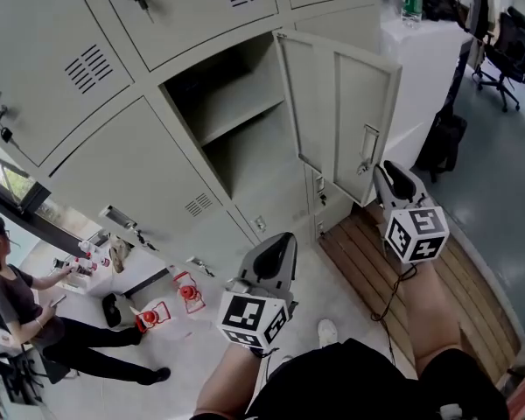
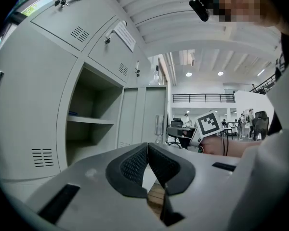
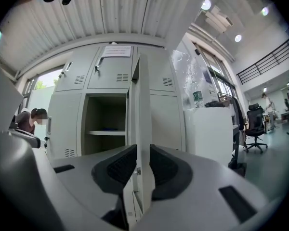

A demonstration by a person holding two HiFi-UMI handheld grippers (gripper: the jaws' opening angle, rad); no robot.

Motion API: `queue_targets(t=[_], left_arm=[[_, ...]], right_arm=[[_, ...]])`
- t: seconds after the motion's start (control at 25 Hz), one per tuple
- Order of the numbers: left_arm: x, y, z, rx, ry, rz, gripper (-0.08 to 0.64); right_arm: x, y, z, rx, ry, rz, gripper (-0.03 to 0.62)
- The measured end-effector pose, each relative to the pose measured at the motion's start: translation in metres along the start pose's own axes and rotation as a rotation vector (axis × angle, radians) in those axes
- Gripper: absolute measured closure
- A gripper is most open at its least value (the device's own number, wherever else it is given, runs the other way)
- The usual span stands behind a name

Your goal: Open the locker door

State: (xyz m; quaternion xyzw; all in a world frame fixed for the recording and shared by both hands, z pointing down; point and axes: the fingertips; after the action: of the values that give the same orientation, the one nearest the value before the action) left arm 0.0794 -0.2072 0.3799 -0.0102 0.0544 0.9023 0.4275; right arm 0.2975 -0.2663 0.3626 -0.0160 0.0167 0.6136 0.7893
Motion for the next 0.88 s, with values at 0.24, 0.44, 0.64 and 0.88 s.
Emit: queue_targets(t=[0.24,0.44,0.64,0.88], left_arm=[[0.042,0.014,0.0,0.006,-0.007,0.02,0.543],[0.081,0.02,0.002,0.012,-0.01,0.043,0.543],[0.117,0.024,0.007,0.021,-0.011,0.06,0.543],[0.15,0.03,0.013,0.024,-0.006,0.072,0.543]], right_arm=[[0.024,0.046,-0.001,-0.009,-0.008,0.012,0.533],[0.044,0.102,0.005,-0.007,0.021,-0.033,0.538],[0.06,0.166,0.012,0.013,0.052,-0.106,0.538],[0.074,0.231,0.021,0.012,0.072,-0.178,0.538]])
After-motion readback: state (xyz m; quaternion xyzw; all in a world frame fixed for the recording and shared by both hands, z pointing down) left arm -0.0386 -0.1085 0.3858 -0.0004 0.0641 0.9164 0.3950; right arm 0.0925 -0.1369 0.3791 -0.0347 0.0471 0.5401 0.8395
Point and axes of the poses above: the fingertips, and each gripper's own axes: x backward along the fingers, y to its left, z out of its underside, and after that the axes turned 10 degrees about -z, right-handed
